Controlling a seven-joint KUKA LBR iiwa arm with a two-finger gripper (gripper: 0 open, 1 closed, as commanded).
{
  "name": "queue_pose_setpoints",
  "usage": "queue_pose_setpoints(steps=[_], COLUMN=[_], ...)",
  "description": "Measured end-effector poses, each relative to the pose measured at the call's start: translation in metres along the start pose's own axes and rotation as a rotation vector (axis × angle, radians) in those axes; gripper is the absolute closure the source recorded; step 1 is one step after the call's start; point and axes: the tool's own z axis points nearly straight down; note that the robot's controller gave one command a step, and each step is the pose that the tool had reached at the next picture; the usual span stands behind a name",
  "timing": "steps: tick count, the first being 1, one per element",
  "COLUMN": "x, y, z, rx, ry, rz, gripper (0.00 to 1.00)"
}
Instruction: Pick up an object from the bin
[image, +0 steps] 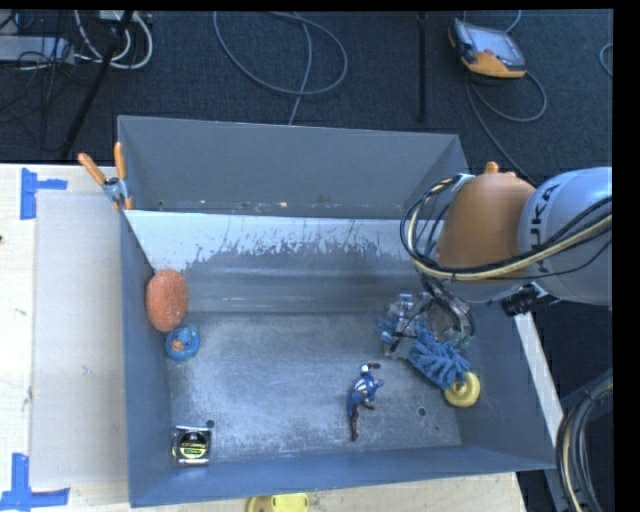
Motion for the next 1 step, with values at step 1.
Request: queue_pose_setpoints(steps=[1], x=[0.0000], y=[-0.0001], z=[0.0000], rx=[0.000], ry=[0.000], rz=[0.000], gripper=[1.00])
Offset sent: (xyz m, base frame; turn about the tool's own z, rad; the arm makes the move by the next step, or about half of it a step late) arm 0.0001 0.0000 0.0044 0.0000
